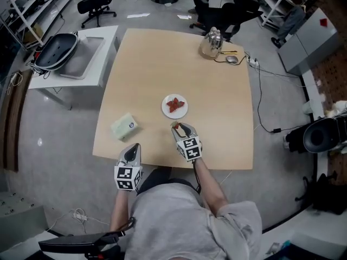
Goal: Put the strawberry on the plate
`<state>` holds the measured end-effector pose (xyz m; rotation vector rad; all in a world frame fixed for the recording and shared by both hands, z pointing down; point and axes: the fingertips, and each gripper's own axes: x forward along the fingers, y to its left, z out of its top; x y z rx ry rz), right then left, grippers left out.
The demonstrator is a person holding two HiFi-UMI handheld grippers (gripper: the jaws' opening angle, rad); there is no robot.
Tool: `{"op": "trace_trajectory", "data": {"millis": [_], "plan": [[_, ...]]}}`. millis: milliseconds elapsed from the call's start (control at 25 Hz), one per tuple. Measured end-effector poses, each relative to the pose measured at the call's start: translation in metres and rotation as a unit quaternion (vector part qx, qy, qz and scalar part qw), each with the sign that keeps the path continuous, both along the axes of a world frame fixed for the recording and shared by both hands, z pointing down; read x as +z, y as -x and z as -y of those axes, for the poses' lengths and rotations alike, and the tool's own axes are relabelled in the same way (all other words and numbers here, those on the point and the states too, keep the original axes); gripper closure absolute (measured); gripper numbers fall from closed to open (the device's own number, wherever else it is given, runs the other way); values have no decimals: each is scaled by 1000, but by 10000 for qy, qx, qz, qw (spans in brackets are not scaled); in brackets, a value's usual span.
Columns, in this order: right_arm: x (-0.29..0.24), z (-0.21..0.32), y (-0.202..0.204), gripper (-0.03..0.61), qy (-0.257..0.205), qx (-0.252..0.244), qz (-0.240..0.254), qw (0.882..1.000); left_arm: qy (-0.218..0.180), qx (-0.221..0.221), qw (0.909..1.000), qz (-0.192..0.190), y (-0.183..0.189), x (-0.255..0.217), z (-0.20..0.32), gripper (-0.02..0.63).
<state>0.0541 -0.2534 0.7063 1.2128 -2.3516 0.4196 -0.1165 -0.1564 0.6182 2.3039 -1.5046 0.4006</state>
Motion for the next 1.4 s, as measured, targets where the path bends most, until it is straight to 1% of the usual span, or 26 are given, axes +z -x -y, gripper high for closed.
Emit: {"op": "trace_trajectory", "data": {"millis": [200, 520, 920, 1400], "plan": [[6, 16, -13, 422, 74, 132, -25, 9999, 82, 78, 9999, -32, -8, 5, 14, 594], [16, 42, -19, 422, 172, 147, -76, 9997, 218, 138, 9997, -9, -16, 13, 37, 594], [48, 71, -21, 422, 422, 95, -269, 9987, 390, 156, 9991, 25, -14, 25, 59, 594], [81, 99, -27, 422, 722, 123, -416, 9964, 584, 59, 9982, 84, -11, 36, 78, 594]]}}
